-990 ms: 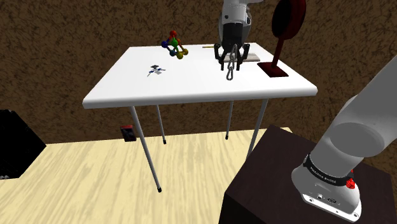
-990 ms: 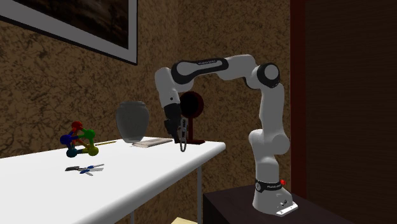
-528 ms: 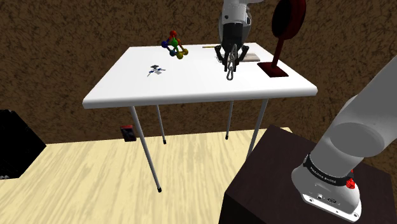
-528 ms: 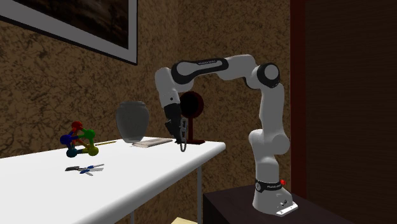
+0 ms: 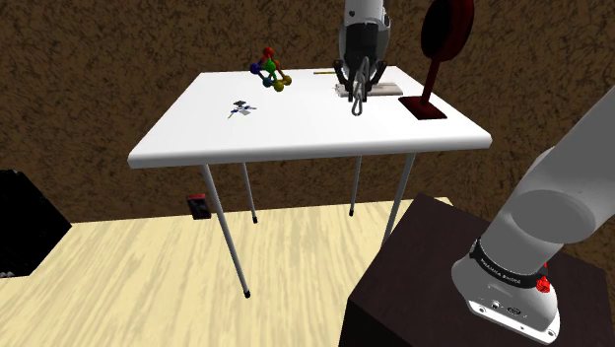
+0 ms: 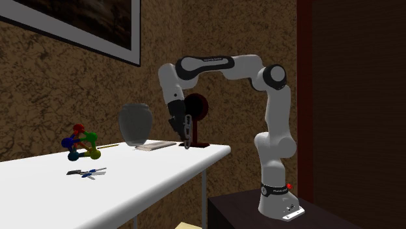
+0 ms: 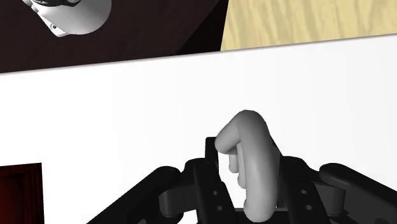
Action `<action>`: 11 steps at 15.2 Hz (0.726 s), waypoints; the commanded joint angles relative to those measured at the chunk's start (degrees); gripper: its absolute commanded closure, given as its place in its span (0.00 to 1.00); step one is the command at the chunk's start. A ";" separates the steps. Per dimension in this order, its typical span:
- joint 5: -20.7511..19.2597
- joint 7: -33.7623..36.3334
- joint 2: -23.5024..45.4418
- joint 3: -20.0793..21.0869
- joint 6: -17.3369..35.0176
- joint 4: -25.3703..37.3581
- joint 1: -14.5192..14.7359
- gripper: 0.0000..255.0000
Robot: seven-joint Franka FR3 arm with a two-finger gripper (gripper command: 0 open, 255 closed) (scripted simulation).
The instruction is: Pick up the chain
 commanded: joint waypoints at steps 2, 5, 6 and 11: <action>0.01 0.45 0.11 -0.06 -2.33 2.45 -0.02 1.00; 0.05 0.89 0.24 -0.12 -4.59 4.89 -0.03 1.00; 0.07 1.04 0.32 -0.14 -5.35 5.73 -0.03 1.00; 0.15 1.51 0.62 -0.21 -7.75 8.49 -0.04 1.00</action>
